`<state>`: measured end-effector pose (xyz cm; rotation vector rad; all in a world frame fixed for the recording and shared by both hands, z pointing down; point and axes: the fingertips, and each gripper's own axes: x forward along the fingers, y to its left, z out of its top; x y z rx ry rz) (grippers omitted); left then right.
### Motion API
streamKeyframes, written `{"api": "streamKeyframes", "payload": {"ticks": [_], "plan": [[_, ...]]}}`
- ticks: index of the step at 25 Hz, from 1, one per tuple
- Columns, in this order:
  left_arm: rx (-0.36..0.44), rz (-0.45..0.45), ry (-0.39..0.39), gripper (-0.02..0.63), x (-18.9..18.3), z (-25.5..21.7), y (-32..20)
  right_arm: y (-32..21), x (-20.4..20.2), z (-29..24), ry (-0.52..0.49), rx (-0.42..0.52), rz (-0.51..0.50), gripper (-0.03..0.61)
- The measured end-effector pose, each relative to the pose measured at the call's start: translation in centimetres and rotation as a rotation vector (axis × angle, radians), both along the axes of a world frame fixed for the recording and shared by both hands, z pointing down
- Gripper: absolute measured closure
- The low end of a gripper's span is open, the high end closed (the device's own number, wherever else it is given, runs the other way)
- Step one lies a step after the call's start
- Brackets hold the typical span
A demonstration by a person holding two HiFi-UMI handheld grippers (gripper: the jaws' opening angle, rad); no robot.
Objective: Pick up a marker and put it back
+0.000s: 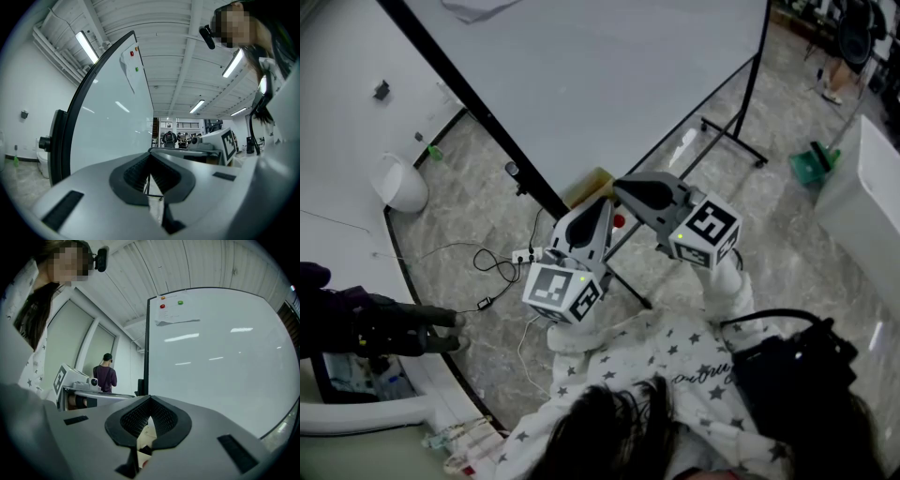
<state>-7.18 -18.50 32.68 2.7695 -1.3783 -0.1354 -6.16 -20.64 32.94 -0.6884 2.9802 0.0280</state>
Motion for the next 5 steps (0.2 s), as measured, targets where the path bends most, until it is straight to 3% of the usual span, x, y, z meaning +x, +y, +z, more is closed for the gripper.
{"api": "streamKeyframes", "payload": {"ticks": [5], "plan": [[-0.003,0.004,0.003,0.612,-1.7,0.5,0.8,0.8,-1.7,0.3,0.006,0.001,0.004,0.572]]}}
